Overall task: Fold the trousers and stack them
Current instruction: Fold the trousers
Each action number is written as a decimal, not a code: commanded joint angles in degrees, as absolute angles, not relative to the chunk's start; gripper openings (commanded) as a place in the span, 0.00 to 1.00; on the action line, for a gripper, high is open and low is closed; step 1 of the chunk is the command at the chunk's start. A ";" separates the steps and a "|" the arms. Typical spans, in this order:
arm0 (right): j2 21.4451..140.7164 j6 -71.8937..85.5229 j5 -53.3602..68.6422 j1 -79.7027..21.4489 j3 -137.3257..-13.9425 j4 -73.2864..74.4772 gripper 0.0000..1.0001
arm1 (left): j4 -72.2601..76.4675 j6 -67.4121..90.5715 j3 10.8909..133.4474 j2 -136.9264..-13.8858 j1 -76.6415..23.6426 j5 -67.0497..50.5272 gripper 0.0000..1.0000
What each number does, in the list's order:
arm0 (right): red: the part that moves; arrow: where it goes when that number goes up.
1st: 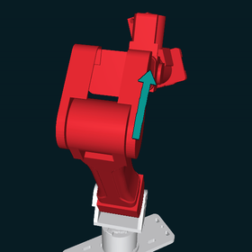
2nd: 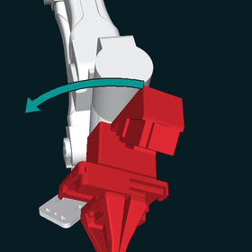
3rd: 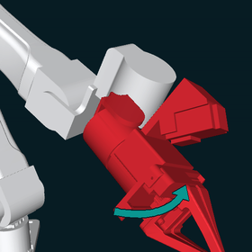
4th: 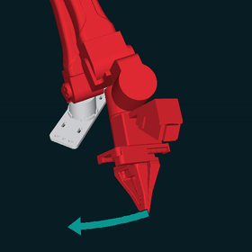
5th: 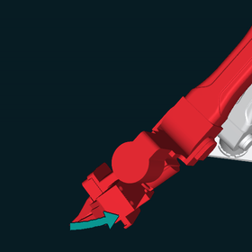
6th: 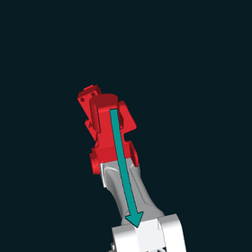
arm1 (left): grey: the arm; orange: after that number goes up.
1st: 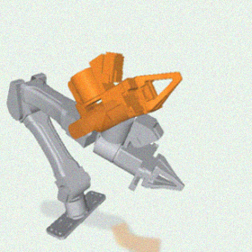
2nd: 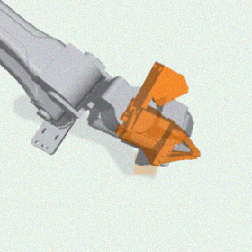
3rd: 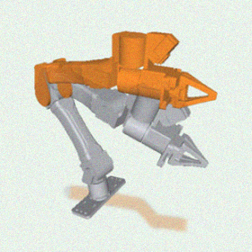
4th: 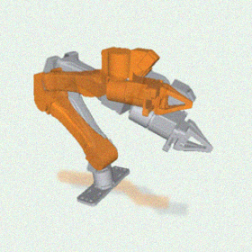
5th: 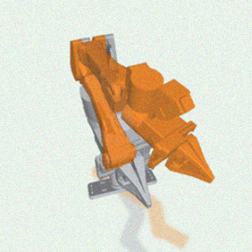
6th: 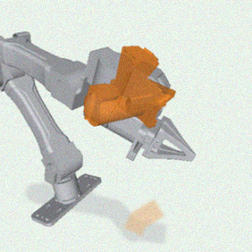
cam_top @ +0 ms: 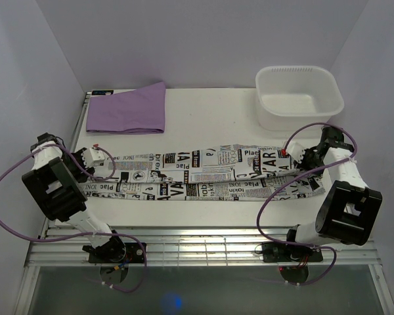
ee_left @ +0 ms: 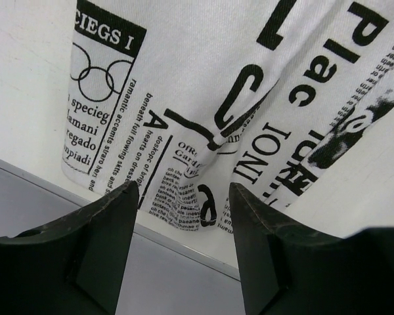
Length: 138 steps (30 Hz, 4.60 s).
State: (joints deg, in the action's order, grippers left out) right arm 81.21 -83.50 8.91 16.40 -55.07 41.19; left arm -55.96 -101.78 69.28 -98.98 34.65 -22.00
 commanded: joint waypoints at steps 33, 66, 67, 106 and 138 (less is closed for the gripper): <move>84.37 -81.65 9.23 19.07 -63.00 38.32 0.08 | -53.00 -96.78 78.39 -103.27 34.63 -22.85 0.00; 79.53 -100.73 14.67 39.02 -44.99 36.47 0.08 | -33.22 -93.71 50.35 -94.03 45.70 -22.50 0.00; 80.06 -99.50 14.94 39.02 -46.31 37.08 0.08 | -33.22 -92.30 53.41 -94.74 45.36 -22.94 0.00; 83.59 -101.69 18.27 42.98 -54.56 45.42 0.81 | -48.05 -90.60 68.63 -97.32 48.16 -28.37 0.59; 99.05 -39.38 16.18 -51.15 -65.83 21.90 0.51 | -63.02 -86.22 59.60 -89.75 30.51 -38.41 0.74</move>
State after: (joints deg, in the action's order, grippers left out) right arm 98.59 -43.57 18.11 -49.67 -63.29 26.52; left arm -62.52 -83.72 61.78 -93.93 32.64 -37.78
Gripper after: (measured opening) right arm 0.507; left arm 0.744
